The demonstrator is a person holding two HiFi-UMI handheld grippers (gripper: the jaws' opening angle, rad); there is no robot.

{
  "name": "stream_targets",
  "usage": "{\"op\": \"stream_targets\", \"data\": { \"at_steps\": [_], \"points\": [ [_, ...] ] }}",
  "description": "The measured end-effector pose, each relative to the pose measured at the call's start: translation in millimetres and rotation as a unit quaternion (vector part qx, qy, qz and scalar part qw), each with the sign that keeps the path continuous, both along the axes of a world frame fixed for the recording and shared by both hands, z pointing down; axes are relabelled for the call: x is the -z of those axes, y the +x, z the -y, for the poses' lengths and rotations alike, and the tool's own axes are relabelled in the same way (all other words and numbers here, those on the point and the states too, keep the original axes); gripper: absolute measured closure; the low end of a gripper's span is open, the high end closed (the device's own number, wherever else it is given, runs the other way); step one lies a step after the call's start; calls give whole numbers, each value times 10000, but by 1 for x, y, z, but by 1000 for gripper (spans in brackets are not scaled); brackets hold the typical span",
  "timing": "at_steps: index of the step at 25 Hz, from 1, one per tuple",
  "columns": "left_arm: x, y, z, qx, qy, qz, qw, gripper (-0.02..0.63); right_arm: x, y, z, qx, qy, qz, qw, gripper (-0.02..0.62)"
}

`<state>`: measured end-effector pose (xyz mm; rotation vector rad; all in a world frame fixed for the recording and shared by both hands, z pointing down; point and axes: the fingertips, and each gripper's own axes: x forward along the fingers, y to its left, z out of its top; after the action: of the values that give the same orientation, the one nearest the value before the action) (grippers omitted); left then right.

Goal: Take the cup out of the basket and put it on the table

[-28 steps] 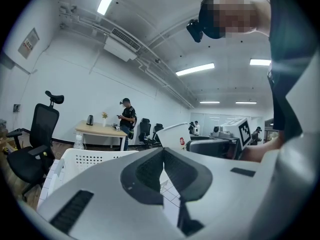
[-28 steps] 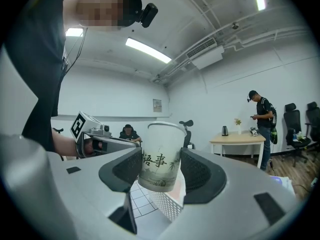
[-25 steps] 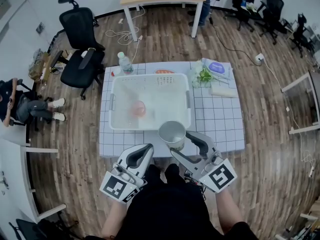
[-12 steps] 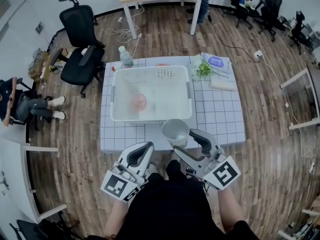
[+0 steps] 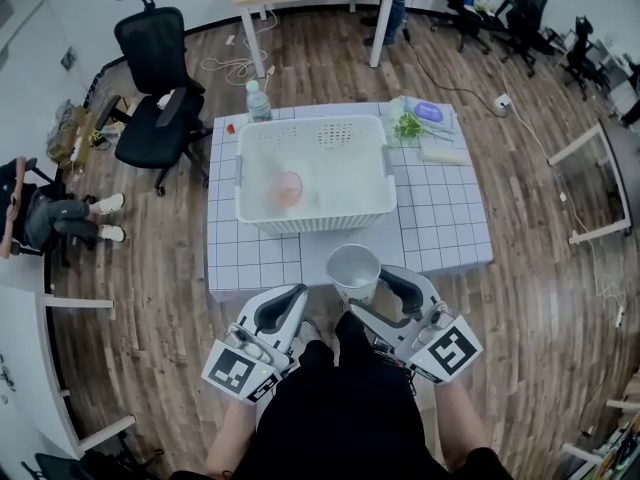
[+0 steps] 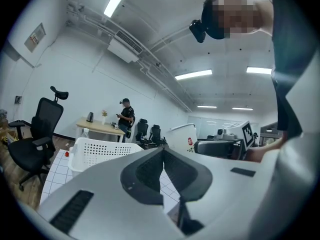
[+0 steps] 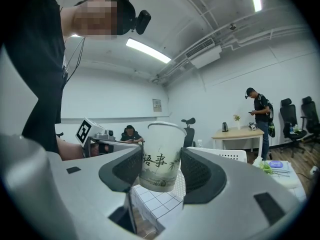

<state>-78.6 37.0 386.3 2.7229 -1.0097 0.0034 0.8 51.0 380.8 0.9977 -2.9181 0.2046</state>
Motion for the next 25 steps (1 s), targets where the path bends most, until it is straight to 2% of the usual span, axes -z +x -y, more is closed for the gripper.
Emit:
{"op": "stream_targets", "data": {
  "at_steps": [4, 10, 14, 21, 25],
  "points": [
    [0, -7, -13, -140, -22, -8, 9999, 597, -2, -12, -19, -61, -40, 7, 10000, 350],
    [-10, -4, -10, -88, -90, 35, 9999, 597, -14, -20, -33, 123, -97, -38, 9999, 350],
    [-23, 9, -2, -113, -184, 67, 9997, 597, -25, -16, -31, 254, -72, -168, 9995, 349],
    [-56, 33, 14, -212, -410, 172, 9988, 597, -61, 0, -17, 356, -294, -343, 9983, 349],
    [-76, 40, 27, -175, -469, 240, 9985, 597, -85, 6, -4, 378, -306, -595, 9970, 350]
  ]
}}
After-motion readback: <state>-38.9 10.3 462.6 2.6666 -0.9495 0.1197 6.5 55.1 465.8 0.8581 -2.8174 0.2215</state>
